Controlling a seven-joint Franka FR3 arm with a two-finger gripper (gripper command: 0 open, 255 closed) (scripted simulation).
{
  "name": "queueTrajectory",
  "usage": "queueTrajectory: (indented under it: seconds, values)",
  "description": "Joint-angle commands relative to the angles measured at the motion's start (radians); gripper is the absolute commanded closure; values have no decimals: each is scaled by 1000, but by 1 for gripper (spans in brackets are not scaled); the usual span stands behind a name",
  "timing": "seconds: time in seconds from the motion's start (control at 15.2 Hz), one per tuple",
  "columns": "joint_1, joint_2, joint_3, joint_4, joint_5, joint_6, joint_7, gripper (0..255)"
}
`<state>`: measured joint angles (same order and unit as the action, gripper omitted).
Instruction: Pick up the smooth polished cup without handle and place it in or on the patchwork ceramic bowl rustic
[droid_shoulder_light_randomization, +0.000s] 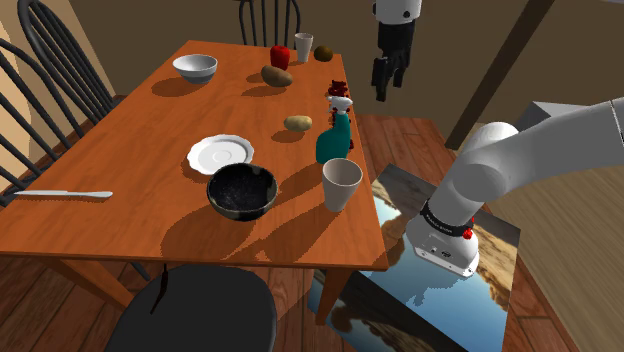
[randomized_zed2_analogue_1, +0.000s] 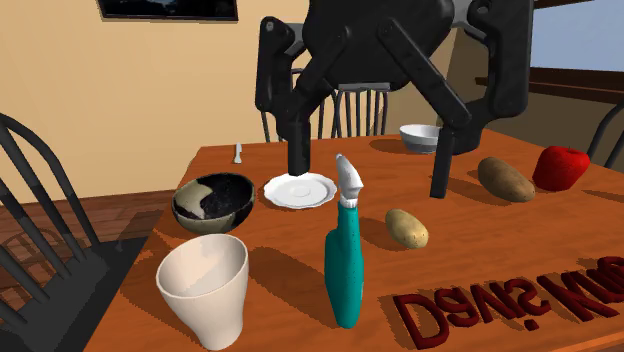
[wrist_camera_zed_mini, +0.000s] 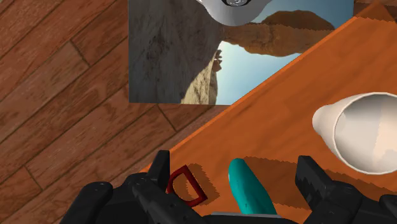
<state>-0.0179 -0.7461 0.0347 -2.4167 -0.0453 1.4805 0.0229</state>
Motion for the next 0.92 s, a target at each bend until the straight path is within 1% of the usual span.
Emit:
queueTrajectory:
  seconds: [0.0, 0.46, 0.66, 0.86]
  values:
    - [0, 0, 0, 0, 0, 0, 0, 0]
    - [62, -143, 58, -270, 146, 246, 88, 0]
    - [101, -182, 96, -370, 217, 364, 126, 0]
    - [152, -197, 143, -459, 296, 497, 165, 0]
